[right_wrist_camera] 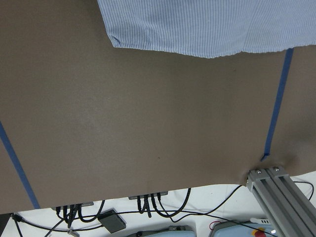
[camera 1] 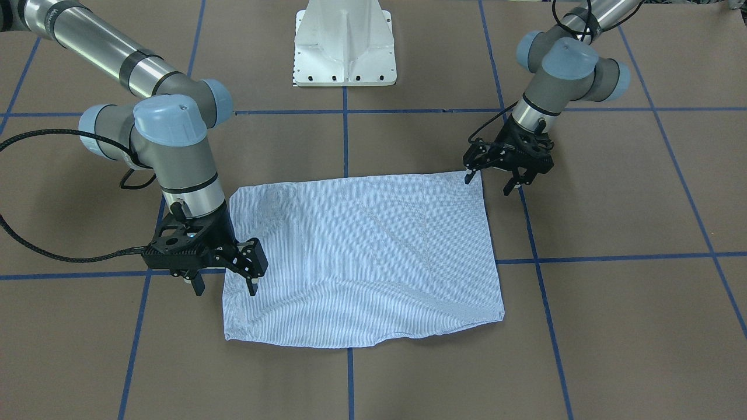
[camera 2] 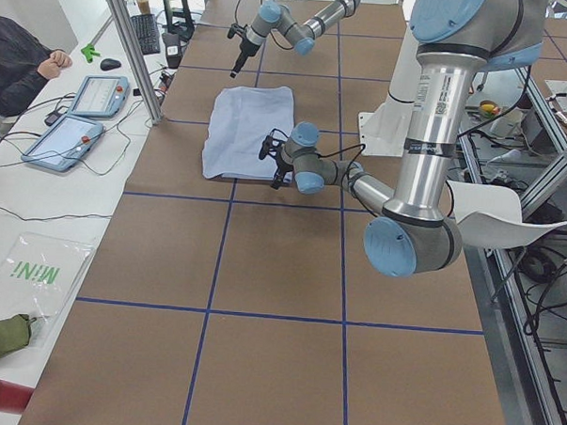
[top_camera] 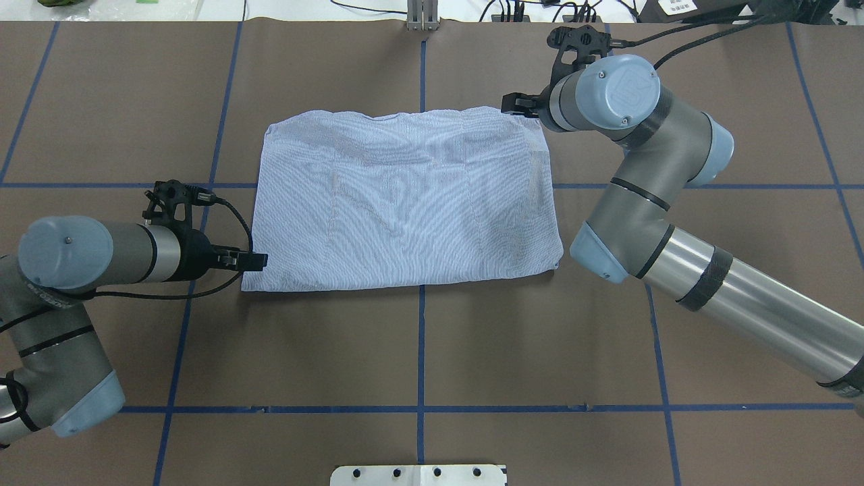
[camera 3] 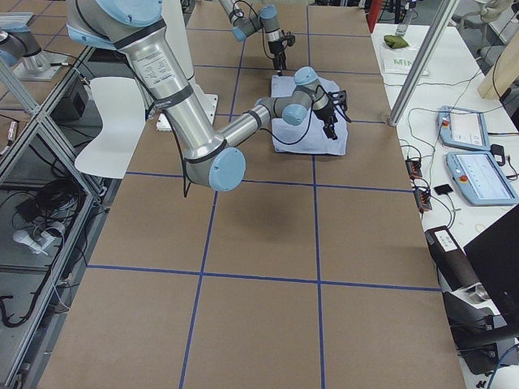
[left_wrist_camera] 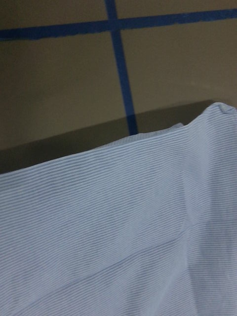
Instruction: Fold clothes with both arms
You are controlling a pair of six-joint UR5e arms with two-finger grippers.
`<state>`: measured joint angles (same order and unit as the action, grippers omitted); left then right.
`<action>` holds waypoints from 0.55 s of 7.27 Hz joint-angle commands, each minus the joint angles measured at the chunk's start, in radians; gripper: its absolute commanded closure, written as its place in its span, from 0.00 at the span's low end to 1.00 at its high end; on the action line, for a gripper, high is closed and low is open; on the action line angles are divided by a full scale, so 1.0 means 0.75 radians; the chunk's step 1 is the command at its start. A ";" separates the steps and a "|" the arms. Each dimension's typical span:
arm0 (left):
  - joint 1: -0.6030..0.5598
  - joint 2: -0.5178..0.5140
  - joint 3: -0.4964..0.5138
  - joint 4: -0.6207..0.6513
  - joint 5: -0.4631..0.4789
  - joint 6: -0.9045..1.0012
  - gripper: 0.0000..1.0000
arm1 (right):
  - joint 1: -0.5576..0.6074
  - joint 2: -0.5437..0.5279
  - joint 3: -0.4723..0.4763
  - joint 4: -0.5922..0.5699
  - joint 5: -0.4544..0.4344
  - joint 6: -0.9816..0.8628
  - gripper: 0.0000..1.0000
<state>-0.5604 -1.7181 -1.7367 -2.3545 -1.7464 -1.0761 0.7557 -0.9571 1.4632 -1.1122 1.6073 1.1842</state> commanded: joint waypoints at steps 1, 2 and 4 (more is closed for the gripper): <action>0.058 -0.002 0.000 -0.006 0.030 -0.097 0.25 | 0.001 0.000 0.002 0.000 -0.002 0.000 0.00; 0.058 -0.002 -0.004 -0.006 0.036 -0.097 0.38 | -0.001 0.000 0.000 0.000 -0.002 0.000 0.00; 0.060 -0.002 -0.010 -0.006 0.036 -0.097 0.46 | -0.001 0.000 0.000 0.000 -0.002 0.000 0.00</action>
<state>-0.5174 -1.7194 -1.7409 -2.3592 -1.7204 -1.1474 0.7549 -0.9572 1.4641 -1.1121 1.6061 1.1842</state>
